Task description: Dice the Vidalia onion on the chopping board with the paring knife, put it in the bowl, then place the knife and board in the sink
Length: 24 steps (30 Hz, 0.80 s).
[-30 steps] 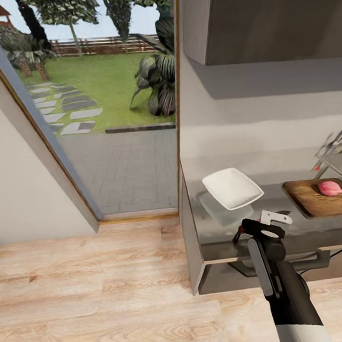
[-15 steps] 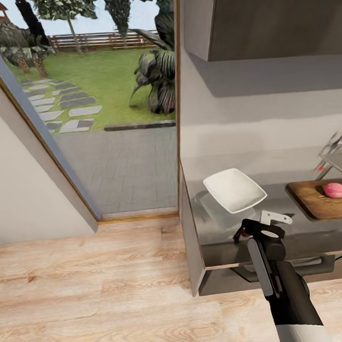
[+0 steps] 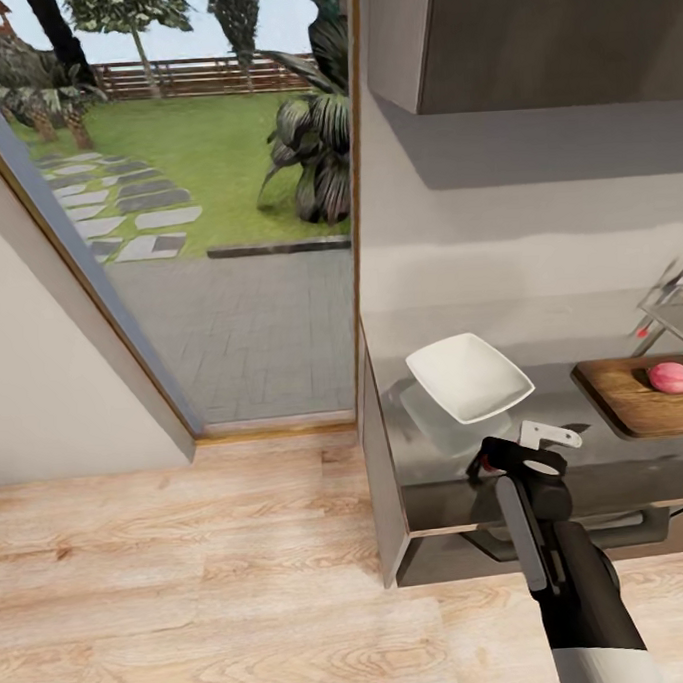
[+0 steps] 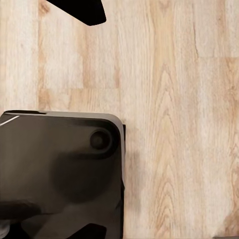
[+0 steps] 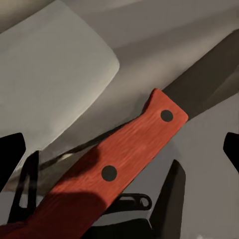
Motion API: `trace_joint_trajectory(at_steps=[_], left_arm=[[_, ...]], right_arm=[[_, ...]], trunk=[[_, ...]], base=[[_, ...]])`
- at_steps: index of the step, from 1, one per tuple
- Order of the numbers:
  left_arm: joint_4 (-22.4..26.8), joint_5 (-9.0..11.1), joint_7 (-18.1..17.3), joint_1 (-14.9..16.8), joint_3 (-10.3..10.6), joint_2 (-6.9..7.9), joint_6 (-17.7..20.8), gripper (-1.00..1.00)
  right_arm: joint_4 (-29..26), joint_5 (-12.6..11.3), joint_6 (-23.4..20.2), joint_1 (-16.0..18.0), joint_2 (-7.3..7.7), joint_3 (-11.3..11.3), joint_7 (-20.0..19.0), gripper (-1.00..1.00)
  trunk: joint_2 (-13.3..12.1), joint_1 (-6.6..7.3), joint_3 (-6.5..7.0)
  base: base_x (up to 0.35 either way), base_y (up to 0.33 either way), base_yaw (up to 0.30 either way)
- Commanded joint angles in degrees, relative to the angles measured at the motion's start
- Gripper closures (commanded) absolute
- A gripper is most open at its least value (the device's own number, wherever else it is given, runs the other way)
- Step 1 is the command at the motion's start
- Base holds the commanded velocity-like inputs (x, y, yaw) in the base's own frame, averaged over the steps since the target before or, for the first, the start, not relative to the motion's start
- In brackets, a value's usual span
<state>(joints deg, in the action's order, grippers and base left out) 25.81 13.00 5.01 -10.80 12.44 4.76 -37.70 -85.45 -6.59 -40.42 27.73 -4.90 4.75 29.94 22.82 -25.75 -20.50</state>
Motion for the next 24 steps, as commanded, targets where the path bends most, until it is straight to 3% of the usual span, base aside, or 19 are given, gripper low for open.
trace_joint_trajectory(at_steps=[1, 3, 6, 24], left_arm=[[0.12, 0.24, 0.53, -0.01, 0.48, 0.08, -0.08, -1.0], [0.05, 0.26, 0.53, -0.01, 0.48, 0.08, -0.09, -1.0], [-0.15, 0.25, 0.53, -0.01, 0.48, 0.08, -0.07, -1.0], [-0.56, 0.18, 0.53, -0.01, 0.48, 0.08, -0.09, -1.0]], right_arm=[[-0.07, -0.61, -0.1, 0.04, -0.03, 0.28, 0.06, -1.0], [-0.07, -0.62, -0.11, 0.04, -0.08, 2.6, -2.18, -1.0], [-0.07, -0.62, -0.12, 0.04, -0.09, 3.98, -3.27, -1.0], [-0.07, -0.62, -0.18, 0.04, -0.11, 4.56, -3.7, -1.0]], trunk=[[0.1, -0.03, -0.09], [0.1, -0.03, -0.1], [0.1, -0.03, -0.1], [0.1, -0.03, -0.1]], base=[[0.0, 0.0, 0.0], [0.0, 0.0, 0.0], [0.0, 0.0, 0.0], [0.0, 0.0, 0.0]])
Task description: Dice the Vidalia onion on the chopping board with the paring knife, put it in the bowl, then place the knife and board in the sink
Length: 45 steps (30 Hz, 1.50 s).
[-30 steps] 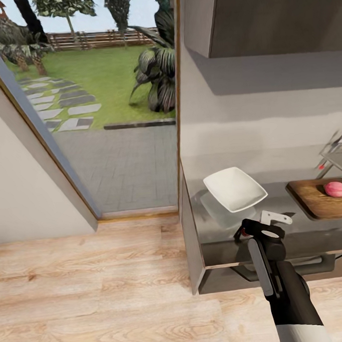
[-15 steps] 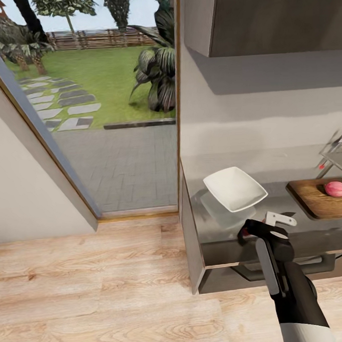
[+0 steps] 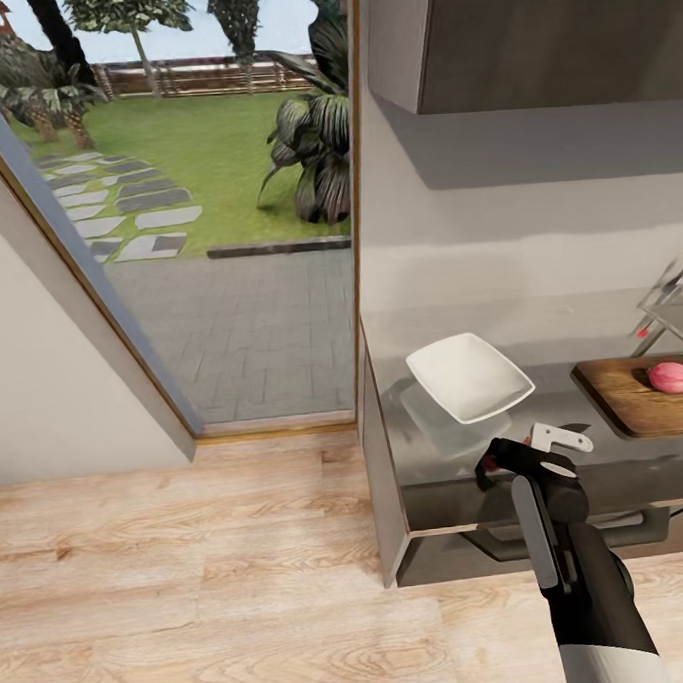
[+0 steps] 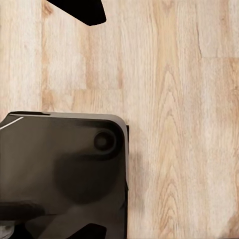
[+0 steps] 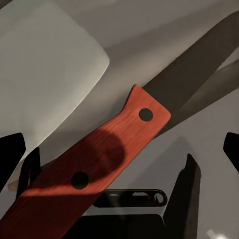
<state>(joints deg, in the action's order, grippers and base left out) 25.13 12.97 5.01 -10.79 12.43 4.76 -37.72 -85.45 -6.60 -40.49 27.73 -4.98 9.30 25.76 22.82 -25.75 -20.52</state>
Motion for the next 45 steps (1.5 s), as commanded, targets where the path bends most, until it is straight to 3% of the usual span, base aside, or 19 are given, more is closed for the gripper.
trace_joint_trajectory(at_steps=[1, 45], left_arm=[[0.14, 0.22, 0.53, -0.02, 0.49, 0.07, -0.07, -1.0], [0.1, 0.22, 0.53, -0.02, 0.49, 0.07, -0.07, -1.0]], right_arm=[[-0.07, -0.61, -0.11, 0.04, -0.03, 0.02, 0.49, -1.0], [-0.07, -0.61, -0.34, 0.04, -0.03, 0.02, -0.4, -1.0]], trunk=[[0.1, -0.03, -0.09], [0.1, -0.03, -1.85]], base=[[0.0, 0.0, 0.0], [0.0, 0.0, 0.0]])
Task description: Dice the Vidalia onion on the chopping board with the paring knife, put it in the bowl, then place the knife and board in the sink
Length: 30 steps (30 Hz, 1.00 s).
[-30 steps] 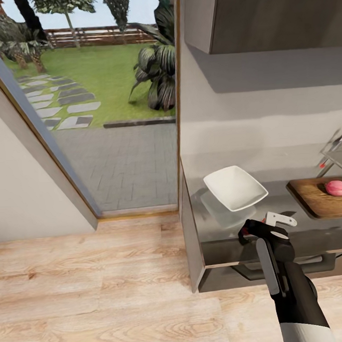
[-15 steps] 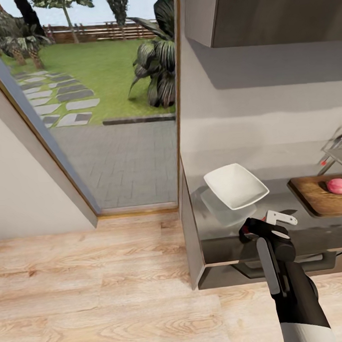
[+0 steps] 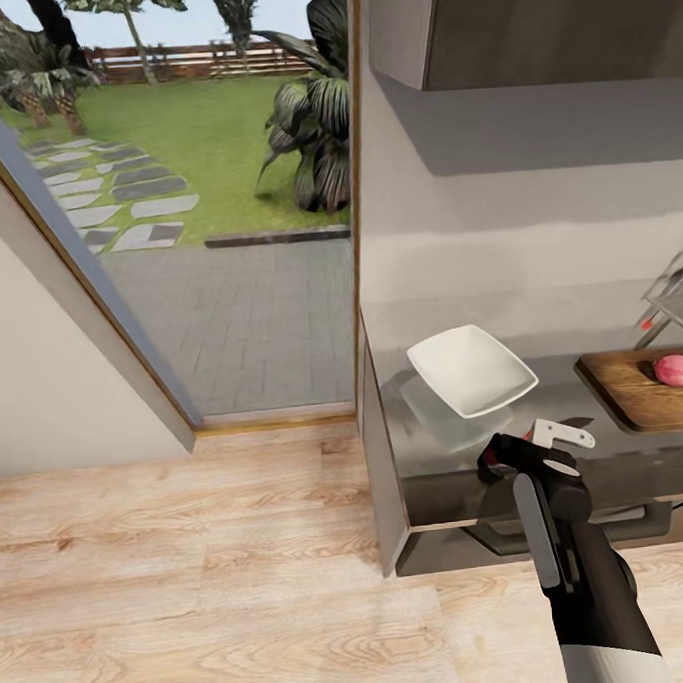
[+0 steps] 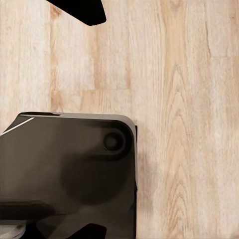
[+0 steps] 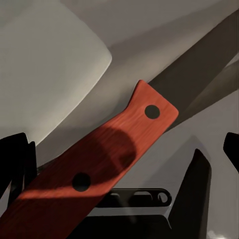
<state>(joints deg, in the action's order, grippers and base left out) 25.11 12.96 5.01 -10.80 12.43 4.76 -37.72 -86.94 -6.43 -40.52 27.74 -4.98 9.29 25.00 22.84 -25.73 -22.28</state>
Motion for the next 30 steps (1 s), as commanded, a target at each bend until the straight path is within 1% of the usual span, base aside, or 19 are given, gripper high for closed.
trace_joint_trajectory(at_steps=[1, 7, 8, 30], left_arm=[[0.12, 0.22, 0.53, -0.01, 0.49, 0.08, -0.07, -1.0], [0.12, 0.22, 0.53, -0.01, 0.49, 0.08, -0.07, -1.0], [0.12, 0.22, 0.53, -0.01, 0.49, 0.08, -0.07, -1.0], [0.12, 0.22, 0.53, -0.01, 0.49, 0.02, -0.07, -1.0]], right_arm=[[1.42, -0.78, -0.32, 0.03, -0.03, 0.03, 0.38, -1.0], [1.42, -0.77, -0.34, 0.03, -0.03, 0.03, 0.4, -1.0], [1.42, -0.77, -0.34, 0.03, -0.03, 0.03, 0.4, 1.0], [1.42, -0.78, -0.35, 0.03, -0.09, 0.21, 0.49, 1.0]], trunk=[[0.08, -0.05, -0.09], [0.08, -0.05, -0.09], [0.08, -0.05, -0.09], [0.08, -0.05, -0.07]], base=[[0.0, 0.0, 0.0], [0.0, 0.0, 0.0], [0.0, 0.0, 0.0], [0.0, 0.0, 0.0]])
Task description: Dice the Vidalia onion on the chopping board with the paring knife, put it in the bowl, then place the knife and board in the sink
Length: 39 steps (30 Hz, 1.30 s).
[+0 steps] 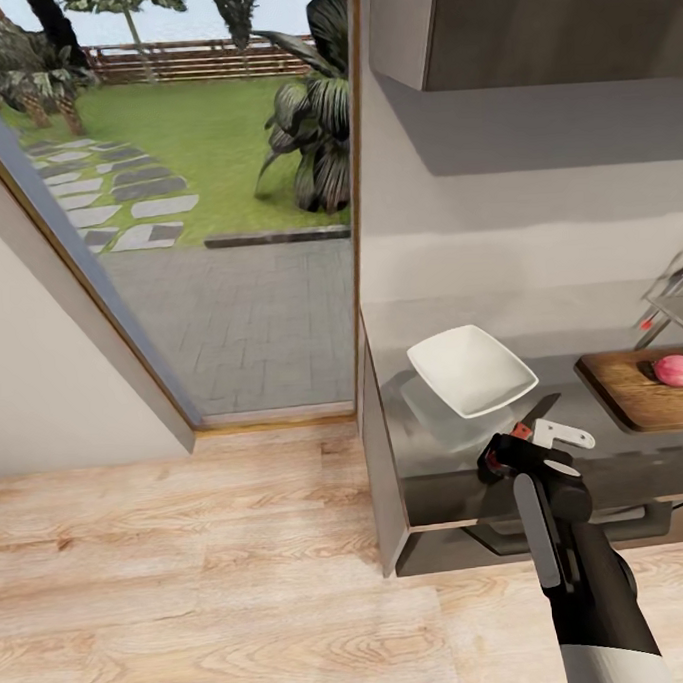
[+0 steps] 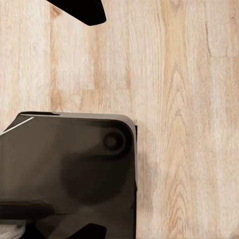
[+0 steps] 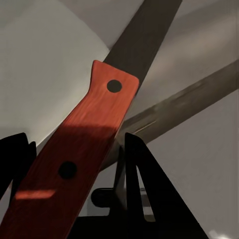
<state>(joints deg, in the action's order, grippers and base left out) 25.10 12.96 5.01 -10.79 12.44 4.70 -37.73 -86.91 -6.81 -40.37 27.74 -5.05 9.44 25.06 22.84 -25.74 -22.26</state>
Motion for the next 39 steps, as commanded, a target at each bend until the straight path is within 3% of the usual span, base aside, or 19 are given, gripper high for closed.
trace_joint_trajectory(at_steps=[1, 11, 21, 39], left_arm=[[0.12, 0.22, 0.53, -0.02, 0.48, 0.06, -0.07, -1.0], [0.12, 0.22, 0.53, -0.02, 0.48, 0.04, -0.07, -1.0], [0.12, 0.22, 0.53, -0.02, 0.49, 0.05, -0.07, -1.0], [0.12, 0.22, 0.53, -0.02, 0.49, -0.4, -0.07, -1.0]], right_arm=[[1.39, -0.39, -0.5, 0.03, -0.03, 0.05, 0.43, 1.0], [1.39, -0.39, -0.5, 0.03, -0.04, 0.05, 0.43, 1.0], [1.39, -0.39, -0.5, 0.03, -0.04, 0.05, 0.43, 1.0], [1.39, -0.39, -0.5, 0.03, -0.04, 0.05, 0.43, 1.0]], trunk=[[0.08, -0.05, -0.05], [0.08, -0.05, 0.79], [0.08, -0.05, 1.69], [0.08, -0.05, 3.31]], base=[[0.0, 0.0, 0.0], [-0.01, 0.0, 0.0], [-0.193, 0.0, 0.0], [-0.003, -0.051, 0.0]])
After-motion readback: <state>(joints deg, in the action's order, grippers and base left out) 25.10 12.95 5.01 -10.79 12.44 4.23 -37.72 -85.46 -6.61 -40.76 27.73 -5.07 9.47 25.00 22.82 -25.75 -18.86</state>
